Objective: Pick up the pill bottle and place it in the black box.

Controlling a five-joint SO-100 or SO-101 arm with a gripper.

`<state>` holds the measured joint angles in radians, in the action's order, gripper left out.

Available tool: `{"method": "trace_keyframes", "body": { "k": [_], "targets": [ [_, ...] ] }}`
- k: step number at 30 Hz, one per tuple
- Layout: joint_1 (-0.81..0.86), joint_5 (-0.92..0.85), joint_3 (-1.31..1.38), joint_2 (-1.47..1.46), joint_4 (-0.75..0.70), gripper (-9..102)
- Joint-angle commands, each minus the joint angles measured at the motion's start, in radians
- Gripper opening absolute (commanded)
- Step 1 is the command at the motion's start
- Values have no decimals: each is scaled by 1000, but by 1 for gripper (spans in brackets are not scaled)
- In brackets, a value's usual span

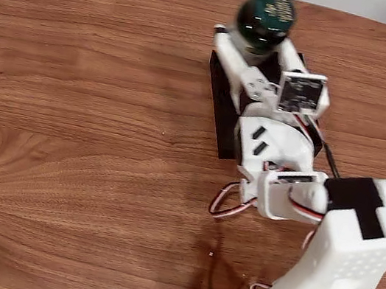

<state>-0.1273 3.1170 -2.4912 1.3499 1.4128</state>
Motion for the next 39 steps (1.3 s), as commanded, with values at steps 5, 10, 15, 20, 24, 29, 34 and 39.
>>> {"method": "trace_keyframes", "body": {
  "k": [5, 10, 15, 20, 24, 29, 34, 39],
  "targets": [
    [100, -18, -49, 193, 63, 17],
    [144, -20, -74, 219, 63, 17],
    [202, -28, -89, 216, 60, 17],
    [239, -28, -103, 201, 58, 17],
    [236, -21, -104, 187, 58, 17],
    [198, 0, -101, 114, 91, 17],
    [153, 31, -40, -35, 166, 17],
    [124, 32, 2, -107, 166, 17]
  ]
}}
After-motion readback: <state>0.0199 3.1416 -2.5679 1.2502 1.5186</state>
